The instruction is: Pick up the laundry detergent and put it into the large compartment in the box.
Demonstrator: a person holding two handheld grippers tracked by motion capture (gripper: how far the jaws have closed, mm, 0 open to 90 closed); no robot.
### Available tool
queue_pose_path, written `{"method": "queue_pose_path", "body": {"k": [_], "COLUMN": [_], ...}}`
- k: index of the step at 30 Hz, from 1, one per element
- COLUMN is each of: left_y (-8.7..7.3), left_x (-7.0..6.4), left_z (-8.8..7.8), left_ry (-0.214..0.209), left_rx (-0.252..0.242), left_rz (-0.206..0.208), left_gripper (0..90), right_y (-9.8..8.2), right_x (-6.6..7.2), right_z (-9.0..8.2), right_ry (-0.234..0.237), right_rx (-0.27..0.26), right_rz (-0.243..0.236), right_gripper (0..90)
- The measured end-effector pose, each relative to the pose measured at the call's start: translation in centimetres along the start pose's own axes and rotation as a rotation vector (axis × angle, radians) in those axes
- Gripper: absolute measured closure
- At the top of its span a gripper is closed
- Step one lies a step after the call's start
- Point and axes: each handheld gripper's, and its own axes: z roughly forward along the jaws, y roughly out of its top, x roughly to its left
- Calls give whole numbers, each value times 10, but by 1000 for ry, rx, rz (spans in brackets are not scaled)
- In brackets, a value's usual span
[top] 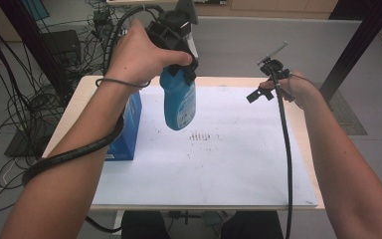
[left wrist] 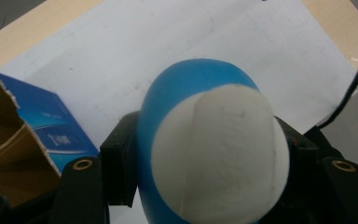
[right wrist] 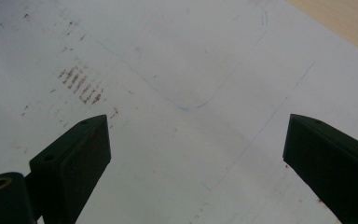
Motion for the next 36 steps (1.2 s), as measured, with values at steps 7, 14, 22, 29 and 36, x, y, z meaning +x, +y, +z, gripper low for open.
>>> {"method": "queue_pose_path", "body": {"k": [7, 14, 22, 29, 36], "left_y": [-3, -8, -16, -28, -39], "left_x": [27, 56, 83, 109, 128], "left_z": [-4, -9, -18, -18, -19], "left_ry": [11, 40, 82, 101, 133], "left_rx": [-11, -15, -22, -29, -30], "left_rz": [-87, -172, -258, -336, -397], "left_gripper": [378, 378, 377, 378, 378], "right_y": [0, -1, 0, 0, 0], "right_x": [-1, -2, -2, -2, -2], "right_z": [0, 1, 1, 2, 2], "right_ry": [0, 3, 6, 5, 5], "right_rx": [2, -2, -2, -1, 1], "right_rz": [3, 5, 4, 2, 3], "right_gripper": [71, 71, 71, 71, 71]}}
